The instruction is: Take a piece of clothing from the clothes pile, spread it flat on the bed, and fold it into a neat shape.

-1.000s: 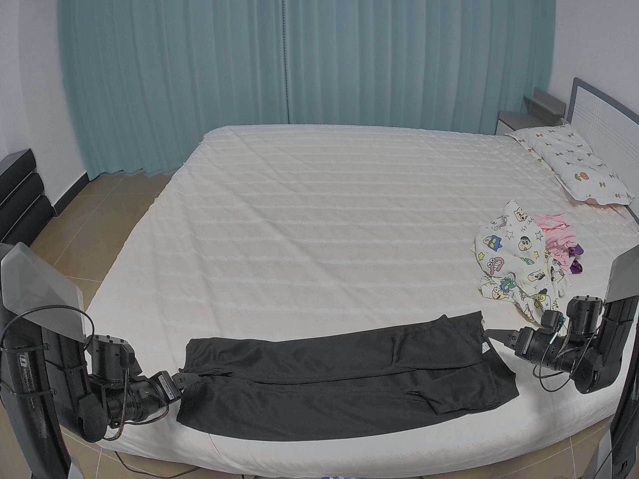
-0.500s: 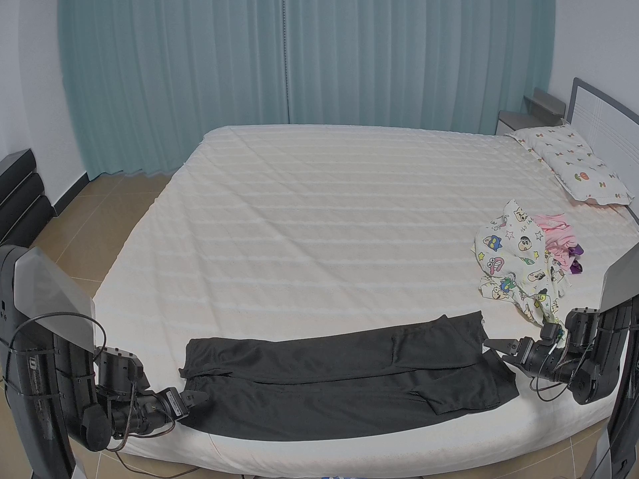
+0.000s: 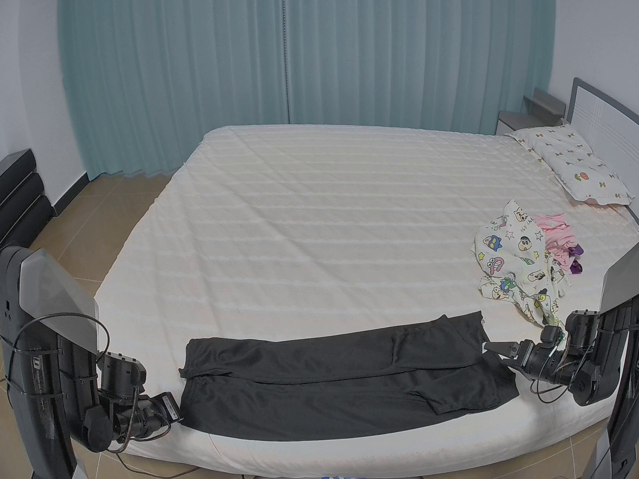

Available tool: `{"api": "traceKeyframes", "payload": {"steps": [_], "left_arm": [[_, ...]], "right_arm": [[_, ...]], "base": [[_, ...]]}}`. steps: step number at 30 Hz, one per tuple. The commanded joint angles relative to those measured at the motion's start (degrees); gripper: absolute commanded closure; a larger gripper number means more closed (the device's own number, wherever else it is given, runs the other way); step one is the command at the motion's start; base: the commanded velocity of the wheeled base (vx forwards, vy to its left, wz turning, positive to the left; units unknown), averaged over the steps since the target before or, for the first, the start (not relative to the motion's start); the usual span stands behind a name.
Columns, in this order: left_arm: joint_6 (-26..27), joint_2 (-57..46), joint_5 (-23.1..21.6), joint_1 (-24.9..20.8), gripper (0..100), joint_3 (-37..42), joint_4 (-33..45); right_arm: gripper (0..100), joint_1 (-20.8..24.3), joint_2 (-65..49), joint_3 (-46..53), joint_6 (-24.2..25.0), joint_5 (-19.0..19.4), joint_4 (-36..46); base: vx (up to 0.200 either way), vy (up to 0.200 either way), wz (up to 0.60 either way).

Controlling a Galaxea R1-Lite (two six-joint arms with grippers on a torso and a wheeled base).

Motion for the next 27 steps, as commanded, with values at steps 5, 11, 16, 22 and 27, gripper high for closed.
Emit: {"api": "traceKeyframes", "payload": {"steps": [5,11,16,22,27], "left_arm": [[1.5,-1.4,0.1,0.1,100,0.9,3.3],[0.8,-4.6,-1.7,0.4,0,0.9,3.1],[0.6,-4.6,-3.1,0.3,0,0.9,3.3],[-0.1,-4.4,-5.9,0.0,0,0.9,3.1],[-1.0,-4.0,-6.8,-0.6,0,0.5,2.6]], "right_arm": [[0,0.0,0.1,0.2,0.0,0.0,-0.9],[0,0.0,0.0,0.5,-0.1,0.1,-0.9],[0,0.1,-0.1,0.5,-0.1,0.0,-0.9],[0,0.2,0.0,0.4,-0.1,0.0,-0.9],[0,0.3,0.0,0.4,-0.1,0.0,-0.9]], "base": [[0.000,0.000,0.00],[0.000,0.000,0.00],[0.000,0.000,0.00],[0.000,0.000,0.00],[0.000,0.000,0.00]]}}
